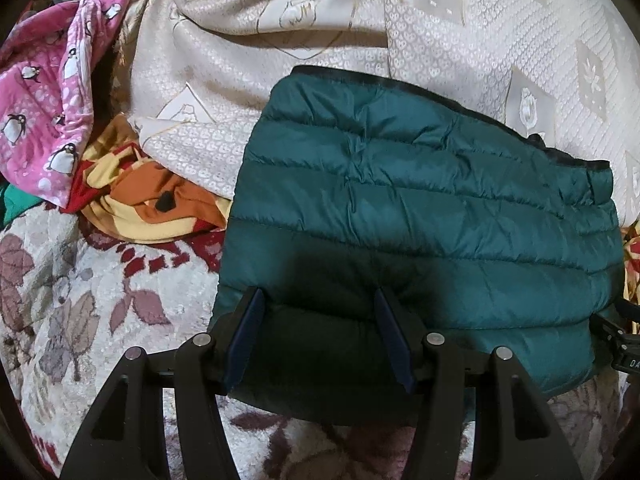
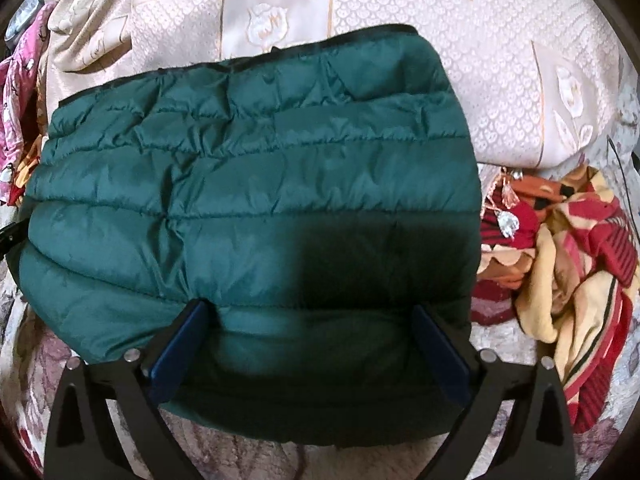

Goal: Fold large clothes

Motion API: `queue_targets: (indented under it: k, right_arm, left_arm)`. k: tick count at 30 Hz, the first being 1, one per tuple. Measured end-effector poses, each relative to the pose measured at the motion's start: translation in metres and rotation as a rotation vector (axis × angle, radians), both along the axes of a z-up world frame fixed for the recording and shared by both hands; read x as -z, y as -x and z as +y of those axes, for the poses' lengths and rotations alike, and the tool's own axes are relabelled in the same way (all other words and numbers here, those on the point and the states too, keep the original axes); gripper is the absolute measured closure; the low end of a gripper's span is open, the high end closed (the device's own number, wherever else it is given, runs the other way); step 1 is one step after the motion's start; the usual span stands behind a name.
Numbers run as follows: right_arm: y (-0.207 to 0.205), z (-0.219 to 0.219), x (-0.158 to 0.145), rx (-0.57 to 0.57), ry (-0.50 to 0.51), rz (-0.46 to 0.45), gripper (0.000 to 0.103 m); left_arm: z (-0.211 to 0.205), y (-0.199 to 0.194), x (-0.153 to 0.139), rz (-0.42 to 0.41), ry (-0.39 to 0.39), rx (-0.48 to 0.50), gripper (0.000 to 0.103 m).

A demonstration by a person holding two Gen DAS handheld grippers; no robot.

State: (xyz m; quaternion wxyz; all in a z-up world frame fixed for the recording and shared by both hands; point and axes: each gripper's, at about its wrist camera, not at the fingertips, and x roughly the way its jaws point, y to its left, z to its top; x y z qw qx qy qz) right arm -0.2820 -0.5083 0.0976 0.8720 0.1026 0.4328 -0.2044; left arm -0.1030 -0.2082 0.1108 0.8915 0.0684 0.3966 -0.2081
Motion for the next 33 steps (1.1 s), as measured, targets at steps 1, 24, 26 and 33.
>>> queue_targets:
  k: [1, 24, 26, 33]
  right_arm:
    - [-0.0006, 0.0003, 0.0008, -0.001, 0.003, 0.002, 0.001]
    - [-0.0071, 0.0019, 0.0062, 0.002, -0.004, 0.005, 0.001]
    - [-0.0075, 0.0019, 0.006, 0.003, -0.004, 0.005, 0.001]
    - [-0.0081, 0.0022, 0.0053, 0.001, -0.01, 0.011, 0.001]
  left_arm:
    - [-0.0004, -0.001, 0.0014, 0.001, 0.002, 0.001, 0.066]
    - [-0.0029, -0.006, 0.0096, 0.007, 0.002, 0.008, 0.065]
    - [-0.0029, -0.006, 0.0096, 0.008, 0.002, 0.009, 0.065]
    - [0.005, -0.0108, 0.0044, 0.056, 0.047, 0.015, 0.065]
